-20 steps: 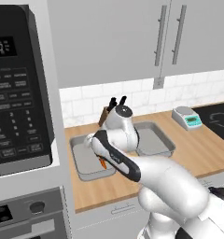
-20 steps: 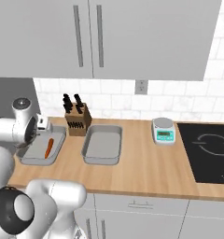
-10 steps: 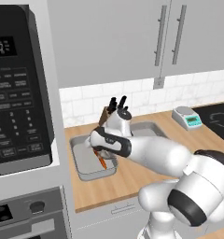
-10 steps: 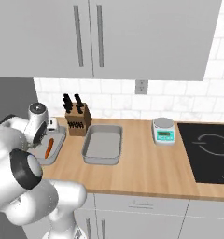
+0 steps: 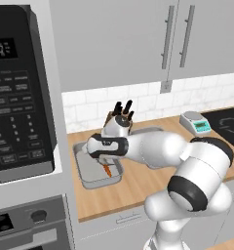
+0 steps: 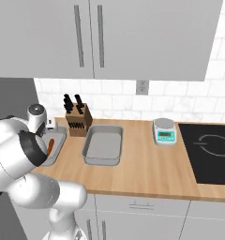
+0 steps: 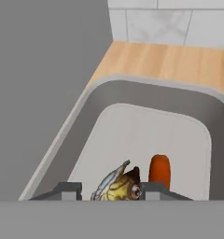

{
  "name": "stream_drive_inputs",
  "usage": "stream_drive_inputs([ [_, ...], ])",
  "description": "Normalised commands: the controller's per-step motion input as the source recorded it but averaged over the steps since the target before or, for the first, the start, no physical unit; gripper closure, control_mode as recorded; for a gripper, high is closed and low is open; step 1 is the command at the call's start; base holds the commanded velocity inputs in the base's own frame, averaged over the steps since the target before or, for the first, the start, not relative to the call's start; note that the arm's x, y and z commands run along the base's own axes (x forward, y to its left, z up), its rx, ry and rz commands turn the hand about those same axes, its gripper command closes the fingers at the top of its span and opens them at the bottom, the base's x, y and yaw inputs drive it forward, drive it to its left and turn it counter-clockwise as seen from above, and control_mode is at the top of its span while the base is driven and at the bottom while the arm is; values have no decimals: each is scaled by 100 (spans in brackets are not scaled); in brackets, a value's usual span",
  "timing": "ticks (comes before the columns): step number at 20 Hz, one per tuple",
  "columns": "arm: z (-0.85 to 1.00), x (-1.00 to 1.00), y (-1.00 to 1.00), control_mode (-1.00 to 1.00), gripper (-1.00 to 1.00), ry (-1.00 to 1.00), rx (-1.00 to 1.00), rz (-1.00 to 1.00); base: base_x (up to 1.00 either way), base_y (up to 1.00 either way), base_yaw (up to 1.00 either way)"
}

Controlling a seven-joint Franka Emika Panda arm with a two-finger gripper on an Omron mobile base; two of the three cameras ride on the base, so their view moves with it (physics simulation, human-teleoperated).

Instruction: Place one carrot and one fish in each tupperware on the nearby counter, to pack two identical lunches.

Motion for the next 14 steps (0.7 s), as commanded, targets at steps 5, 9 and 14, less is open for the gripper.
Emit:
stream_drive_inputs([
  [5,0,-6,0,-100,100,-4,0,-5,0,0,0],
  [9,0,0,10,-100,100,-4,-1,-6,0,0,0],
  [14,-3,0,19,-100,100,-1,-1,-6,0,0,0],
])
